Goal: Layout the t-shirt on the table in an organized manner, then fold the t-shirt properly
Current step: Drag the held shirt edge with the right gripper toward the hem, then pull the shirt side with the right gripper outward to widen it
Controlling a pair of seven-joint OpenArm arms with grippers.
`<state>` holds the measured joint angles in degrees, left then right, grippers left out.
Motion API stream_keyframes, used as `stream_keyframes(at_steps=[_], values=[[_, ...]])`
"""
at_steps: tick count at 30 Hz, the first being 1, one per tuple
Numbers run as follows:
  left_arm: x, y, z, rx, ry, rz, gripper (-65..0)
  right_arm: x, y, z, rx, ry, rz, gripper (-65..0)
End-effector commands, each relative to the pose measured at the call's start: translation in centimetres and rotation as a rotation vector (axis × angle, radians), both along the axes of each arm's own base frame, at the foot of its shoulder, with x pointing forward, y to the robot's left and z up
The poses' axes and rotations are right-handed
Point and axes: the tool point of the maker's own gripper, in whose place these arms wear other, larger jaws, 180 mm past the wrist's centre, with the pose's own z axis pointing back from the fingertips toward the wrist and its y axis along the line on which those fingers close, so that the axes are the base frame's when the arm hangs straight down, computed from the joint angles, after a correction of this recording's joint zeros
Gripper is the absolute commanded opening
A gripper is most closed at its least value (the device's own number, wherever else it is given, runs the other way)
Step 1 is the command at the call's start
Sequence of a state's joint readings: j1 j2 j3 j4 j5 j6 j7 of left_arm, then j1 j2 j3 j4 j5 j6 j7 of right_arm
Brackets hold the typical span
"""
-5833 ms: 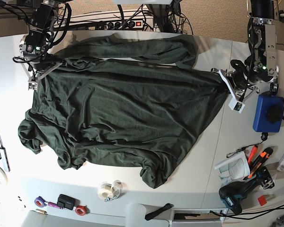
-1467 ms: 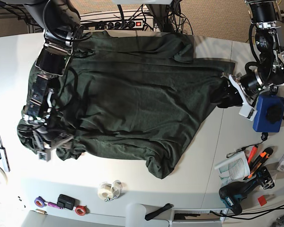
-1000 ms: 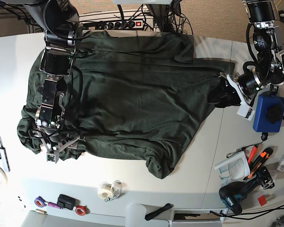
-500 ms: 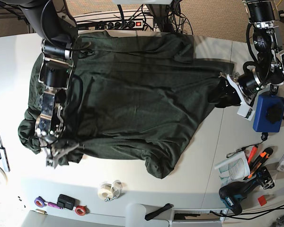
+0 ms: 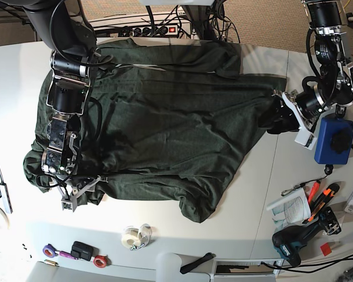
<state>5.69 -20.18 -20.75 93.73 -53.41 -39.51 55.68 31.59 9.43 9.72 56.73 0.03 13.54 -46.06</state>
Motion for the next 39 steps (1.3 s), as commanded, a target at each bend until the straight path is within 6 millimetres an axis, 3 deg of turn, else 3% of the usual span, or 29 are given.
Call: stream_keyframes(at_steps=[1, 9, 20, 21, 24, 25, 39], values=[[0.7, 0.2, 1.5, -0.012, -0.051, -0.003, -41.8, 1.6, -0.6, 2.8, -0.01, -0.077, -0.003, -36.0], [0.6, 0.2, 1.4, -0.008, -0.046, -0.005, -41.8, 1.1, -3.5, 3.1, -0.155, -0.061, -0.096, -36.0], [0.6, 0.2, 1.4, -0.009, -0.047, -0.005, -41.8, 2.3, -3.4, 4.5, -0.167, -0.161, -0.082, -36.1], [0.7, 0.2, 1.4, -0.009, -0.047, -0.005, -41.8, 2.4, -3.4, 4.6, -0.166, -0.171, -0.081, -38.7], [0.7, 0.2, 1.5, -0.01, -0.049, -0.004, -41.8, 2.6, -3.3, 5.0, -0.169, -0.195, -0.077, -62.0], [0.7, 0.2, 1.4, -0.01, -0.048, -0.004, -41.8, 2.8, -3.3, 5.2, -0.17, -0.209, -0.075, -65.0], [0.7, 0.2, 1.5, -0.01, -0.049, -0.004, -41.8, 5.2, -2.6, 10.5, -0.207, -0.524, -0.029, -65.0]])
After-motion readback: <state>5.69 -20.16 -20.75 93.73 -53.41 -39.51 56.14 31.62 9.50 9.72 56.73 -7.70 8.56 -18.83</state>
